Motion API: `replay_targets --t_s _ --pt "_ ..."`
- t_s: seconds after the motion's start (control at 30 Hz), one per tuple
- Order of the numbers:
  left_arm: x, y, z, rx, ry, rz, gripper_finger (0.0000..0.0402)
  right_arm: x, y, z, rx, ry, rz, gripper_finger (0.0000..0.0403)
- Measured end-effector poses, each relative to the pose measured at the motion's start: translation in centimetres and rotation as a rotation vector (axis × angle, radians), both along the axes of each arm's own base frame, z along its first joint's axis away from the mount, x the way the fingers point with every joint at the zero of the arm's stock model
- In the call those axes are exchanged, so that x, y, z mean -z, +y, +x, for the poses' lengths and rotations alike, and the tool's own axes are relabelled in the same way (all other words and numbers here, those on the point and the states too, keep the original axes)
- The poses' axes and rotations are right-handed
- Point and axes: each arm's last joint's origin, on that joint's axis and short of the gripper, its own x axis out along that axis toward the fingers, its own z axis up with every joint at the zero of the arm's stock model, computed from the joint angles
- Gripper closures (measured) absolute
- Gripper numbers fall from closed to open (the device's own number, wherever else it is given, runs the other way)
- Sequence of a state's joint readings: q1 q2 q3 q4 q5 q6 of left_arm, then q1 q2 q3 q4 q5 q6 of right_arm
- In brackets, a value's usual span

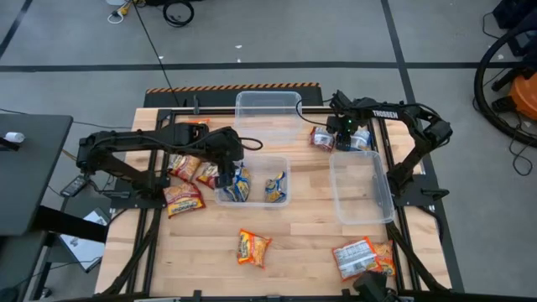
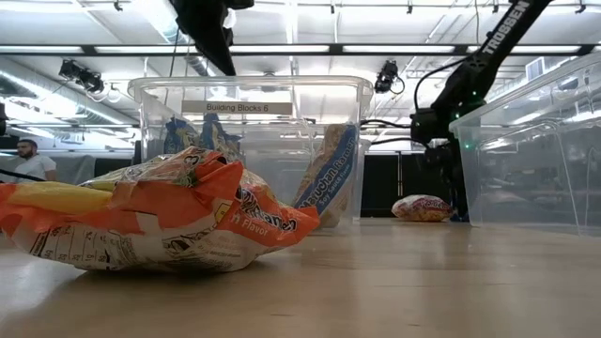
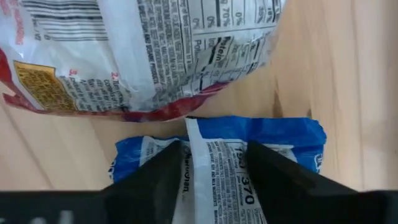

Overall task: Sort Maruchan noodles
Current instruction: Put the blue noodle pack into the bottom left transparent bin

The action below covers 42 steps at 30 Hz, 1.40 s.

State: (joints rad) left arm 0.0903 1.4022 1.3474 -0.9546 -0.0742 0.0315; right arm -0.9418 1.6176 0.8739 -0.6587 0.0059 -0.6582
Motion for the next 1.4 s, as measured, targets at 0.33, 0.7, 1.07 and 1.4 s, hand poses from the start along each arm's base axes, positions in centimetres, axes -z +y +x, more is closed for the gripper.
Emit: replay_targets --t_s 0.33,0.7,1.07,1.4 --pt "-1.7 -0.1 -1.2 -0.048 -0.084 -0.019 0.0278 -0.5 -0.5 0.0 0.014 0.011 -0.028 0.0386" --pt "-3.9 0.6 -3.2 -0.137 -0.215 -0.012 0.0278 -8.3 0.5 -0.4 0.017 -0.097 -0.189 0.0395" --pt "-3.5 0.7 -7.2 -0.179 0.004 -0.085 0.0278 -18.2 8.2 -0.5 -0.026 -0.623 -0.335 0.0398" --pt "-3.9 -0.6 -10.1 -0.180 0.018 -0.129 0.0278 -22.6 16.2 4.5 -0.171 -1.147 -0.260 0.0398"
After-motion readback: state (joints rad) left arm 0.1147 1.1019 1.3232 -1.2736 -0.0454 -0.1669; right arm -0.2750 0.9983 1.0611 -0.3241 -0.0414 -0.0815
